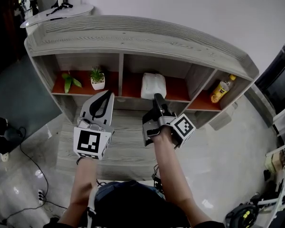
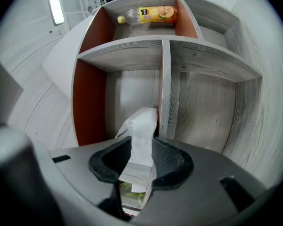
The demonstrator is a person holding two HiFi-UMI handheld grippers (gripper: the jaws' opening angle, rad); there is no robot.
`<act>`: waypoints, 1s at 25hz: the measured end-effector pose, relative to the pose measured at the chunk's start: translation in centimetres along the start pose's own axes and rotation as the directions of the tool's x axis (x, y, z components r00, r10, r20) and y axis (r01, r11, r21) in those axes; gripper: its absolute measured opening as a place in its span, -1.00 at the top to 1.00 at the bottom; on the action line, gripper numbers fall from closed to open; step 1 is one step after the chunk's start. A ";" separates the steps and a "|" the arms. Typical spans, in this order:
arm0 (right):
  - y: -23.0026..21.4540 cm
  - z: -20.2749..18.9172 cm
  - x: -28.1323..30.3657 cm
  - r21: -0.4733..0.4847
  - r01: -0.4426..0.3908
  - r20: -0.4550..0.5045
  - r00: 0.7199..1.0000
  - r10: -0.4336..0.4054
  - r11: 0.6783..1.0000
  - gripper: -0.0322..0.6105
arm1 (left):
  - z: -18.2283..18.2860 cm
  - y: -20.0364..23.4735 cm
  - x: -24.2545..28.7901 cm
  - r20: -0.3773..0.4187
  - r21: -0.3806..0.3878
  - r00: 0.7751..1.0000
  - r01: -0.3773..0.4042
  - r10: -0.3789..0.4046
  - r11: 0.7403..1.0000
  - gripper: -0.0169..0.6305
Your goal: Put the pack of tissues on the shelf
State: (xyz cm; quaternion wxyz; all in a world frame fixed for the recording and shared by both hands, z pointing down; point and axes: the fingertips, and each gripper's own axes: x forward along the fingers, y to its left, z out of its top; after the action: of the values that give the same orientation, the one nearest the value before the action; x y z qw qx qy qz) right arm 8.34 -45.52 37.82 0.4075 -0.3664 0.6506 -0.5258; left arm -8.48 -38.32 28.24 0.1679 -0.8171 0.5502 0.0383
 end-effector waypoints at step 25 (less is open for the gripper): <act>-0.5 -0.3 -1.5 -0.045 0.040 -0.031 0.999 -0.042 0.998 0.22 | -0.1 -0.3 0.1 -0.013 -0.002 1.000 0.024 -0.024 1.000 0.91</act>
State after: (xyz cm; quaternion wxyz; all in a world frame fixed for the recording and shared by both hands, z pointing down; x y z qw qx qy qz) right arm 8.68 -44.15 38.61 0.3781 -0.3803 0.6608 -0.5252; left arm -8.18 -38.37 28.35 0.1640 -0.8242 0.5412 0.0316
